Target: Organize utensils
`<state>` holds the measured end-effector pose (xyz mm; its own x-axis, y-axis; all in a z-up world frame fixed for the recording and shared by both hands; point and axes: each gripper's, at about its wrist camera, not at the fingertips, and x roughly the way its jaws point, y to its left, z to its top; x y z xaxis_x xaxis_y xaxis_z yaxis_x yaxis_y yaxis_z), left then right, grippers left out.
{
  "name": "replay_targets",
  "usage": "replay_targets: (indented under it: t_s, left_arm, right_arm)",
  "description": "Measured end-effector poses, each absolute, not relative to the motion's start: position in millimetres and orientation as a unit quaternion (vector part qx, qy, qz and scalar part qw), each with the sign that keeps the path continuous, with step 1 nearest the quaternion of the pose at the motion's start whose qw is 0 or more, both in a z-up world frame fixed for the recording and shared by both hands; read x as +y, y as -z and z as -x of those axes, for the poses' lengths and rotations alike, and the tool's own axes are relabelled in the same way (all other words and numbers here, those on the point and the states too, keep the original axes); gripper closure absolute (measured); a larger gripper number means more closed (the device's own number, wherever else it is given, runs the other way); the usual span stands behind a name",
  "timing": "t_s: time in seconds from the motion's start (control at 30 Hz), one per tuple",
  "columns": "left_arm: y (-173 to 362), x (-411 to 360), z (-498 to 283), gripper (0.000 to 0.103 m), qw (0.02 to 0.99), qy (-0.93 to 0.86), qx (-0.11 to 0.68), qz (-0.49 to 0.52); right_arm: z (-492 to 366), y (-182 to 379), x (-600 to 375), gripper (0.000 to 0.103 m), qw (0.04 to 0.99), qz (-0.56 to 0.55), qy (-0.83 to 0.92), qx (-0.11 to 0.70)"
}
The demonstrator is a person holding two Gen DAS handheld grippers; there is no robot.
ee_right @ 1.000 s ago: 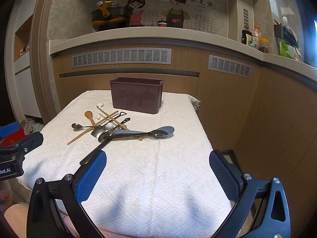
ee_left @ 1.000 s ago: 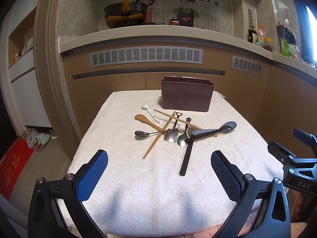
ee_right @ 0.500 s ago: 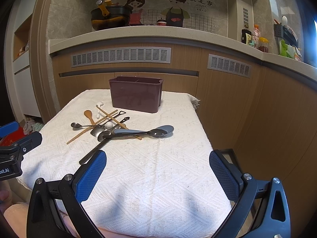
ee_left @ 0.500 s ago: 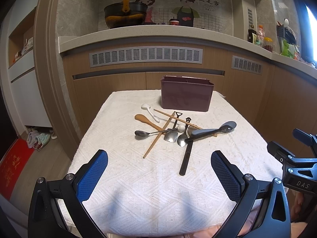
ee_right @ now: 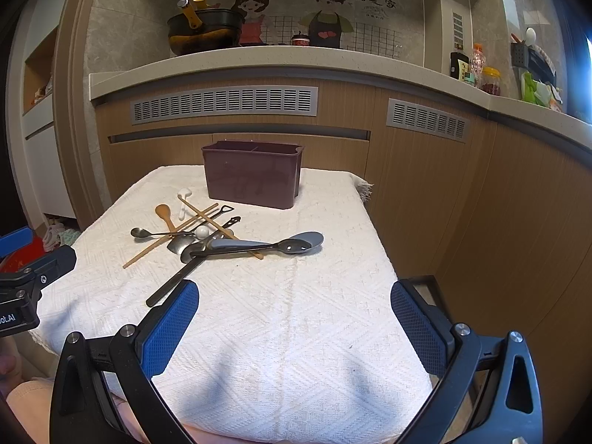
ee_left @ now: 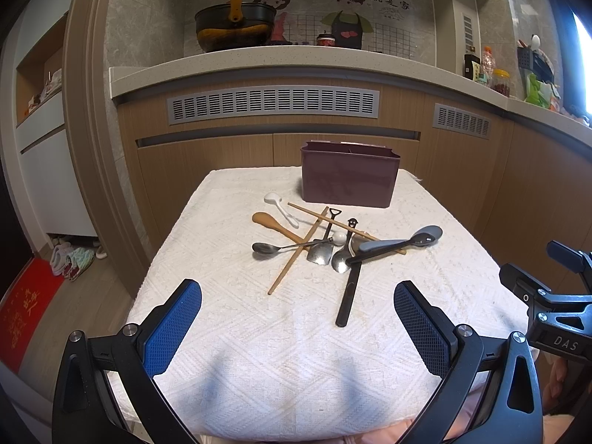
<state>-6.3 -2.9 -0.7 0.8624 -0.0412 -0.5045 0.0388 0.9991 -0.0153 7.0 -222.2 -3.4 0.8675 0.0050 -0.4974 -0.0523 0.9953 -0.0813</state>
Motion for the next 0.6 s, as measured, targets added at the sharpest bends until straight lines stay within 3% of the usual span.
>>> replay_targets:
  t_s: [0.6]
  left_arm:
    - [8.5, 7.8, -48.6, 0.000, 0.952, 0.010, 0.306, -0.017]
  right_arm:
    - [-64.3, -5.6, -211.1, 0.000, 0.961, 0.109, 0.017, 0.253]
